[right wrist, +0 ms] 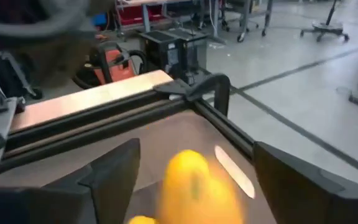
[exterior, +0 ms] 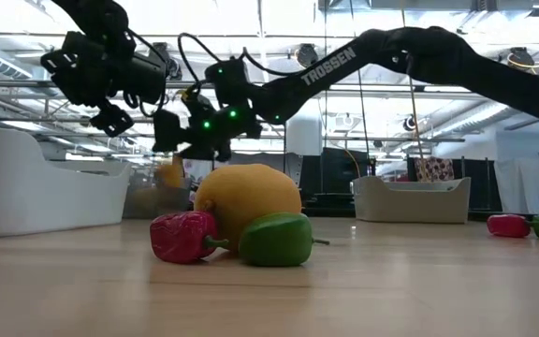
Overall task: Sort produce into baskets
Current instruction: Put the top right yellow lemon into the black bin, then put the right yellow lemon into the black bin
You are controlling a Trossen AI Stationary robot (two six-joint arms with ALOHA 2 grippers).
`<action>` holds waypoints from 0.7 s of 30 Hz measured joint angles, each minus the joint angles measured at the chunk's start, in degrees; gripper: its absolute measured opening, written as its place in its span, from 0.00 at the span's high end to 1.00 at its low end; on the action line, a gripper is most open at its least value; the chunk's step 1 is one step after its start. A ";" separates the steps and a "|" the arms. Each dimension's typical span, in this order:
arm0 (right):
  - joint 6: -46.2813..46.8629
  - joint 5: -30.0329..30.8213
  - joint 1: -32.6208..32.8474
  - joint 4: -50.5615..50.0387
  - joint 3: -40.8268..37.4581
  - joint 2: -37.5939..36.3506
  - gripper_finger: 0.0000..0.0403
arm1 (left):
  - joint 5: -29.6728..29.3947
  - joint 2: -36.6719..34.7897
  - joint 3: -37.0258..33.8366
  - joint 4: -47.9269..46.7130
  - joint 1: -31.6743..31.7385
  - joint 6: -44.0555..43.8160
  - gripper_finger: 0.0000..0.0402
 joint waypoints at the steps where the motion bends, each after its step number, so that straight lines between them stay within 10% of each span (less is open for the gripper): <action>1: 0.41 -0.10 -0.19 -0.13 0.00 0.00 0.23 | 0.02 0.00 0.00 0.09 0.00 0.17 0.27; 12: -3.03 -3.37 -0.40 -5.33 -0.02 -3.01 0.17 | -0.06 0.00 0.02 0.02 0.00 0.67 0.27; 21: -10.17 -3.27 -0.23 -46.12 0.00 -15.94 0.17 | 0.66 0.00 0.04 3.87 -0.07 10.92 0.27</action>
